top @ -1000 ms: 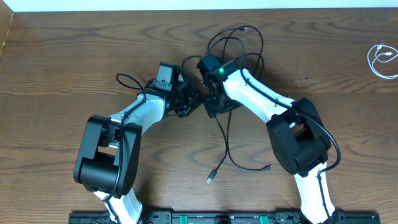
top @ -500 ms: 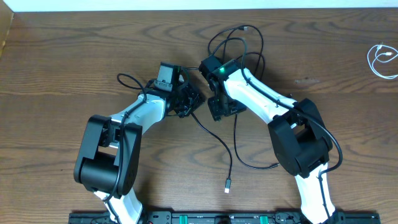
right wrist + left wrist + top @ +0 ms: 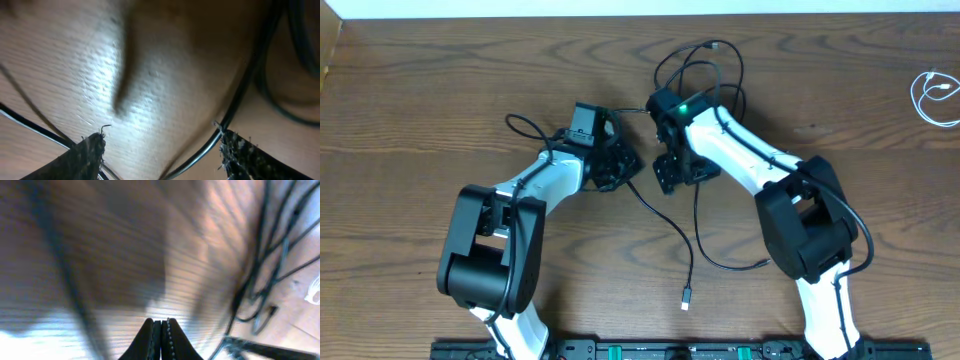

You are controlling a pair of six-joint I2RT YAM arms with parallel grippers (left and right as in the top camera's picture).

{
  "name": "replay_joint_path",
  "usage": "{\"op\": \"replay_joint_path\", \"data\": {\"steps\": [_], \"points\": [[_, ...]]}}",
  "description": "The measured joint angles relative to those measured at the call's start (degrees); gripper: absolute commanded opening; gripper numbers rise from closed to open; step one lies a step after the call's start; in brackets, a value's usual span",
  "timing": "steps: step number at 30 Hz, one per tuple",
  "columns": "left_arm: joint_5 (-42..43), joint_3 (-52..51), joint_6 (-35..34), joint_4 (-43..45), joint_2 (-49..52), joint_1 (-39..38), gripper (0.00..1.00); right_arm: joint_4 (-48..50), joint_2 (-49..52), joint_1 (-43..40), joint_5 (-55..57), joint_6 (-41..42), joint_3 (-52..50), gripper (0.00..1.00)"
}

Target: Untangle cables

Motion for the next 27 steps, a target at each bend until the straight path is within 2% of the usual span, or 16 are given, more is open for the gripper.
{"op": "replay_joint_path", "data": {"steps": [6, 12, 15, 21, 27], "points": [[-5.4, 0.02, 6.69, -8.63, -7.17, 3.67, 0.08, 2.08, 0.0, -1.95, -5.05, -3.89, -0.61, 0.71], [-9.27, 0.92, 8.76, -15.28, -13.6, 4.2, 0.08, 2.56, 0.02, -1.86, -6.73, -5.05, -1.64, 0.71], [-10.12, 0.92, 9.2, -17.0, -12.39, 4.2, 0.07, 2.8, 0.02, -1.88, -7.74, -5.4, -1.68, 0.71], [-10.45, 0.92, 8.41, -16.94, -6.62, 4.2, 0.07, 4.98, 0.02, -1.51, -15.43, -11.85, -1.95, 0.71], [-7.45, 1.03, 6.75, -12.09, -0.7, 4.13, 0.08, 5.22, 0.02, -0.31, -18.27, -14.73, -1.97, 0.71]]}}
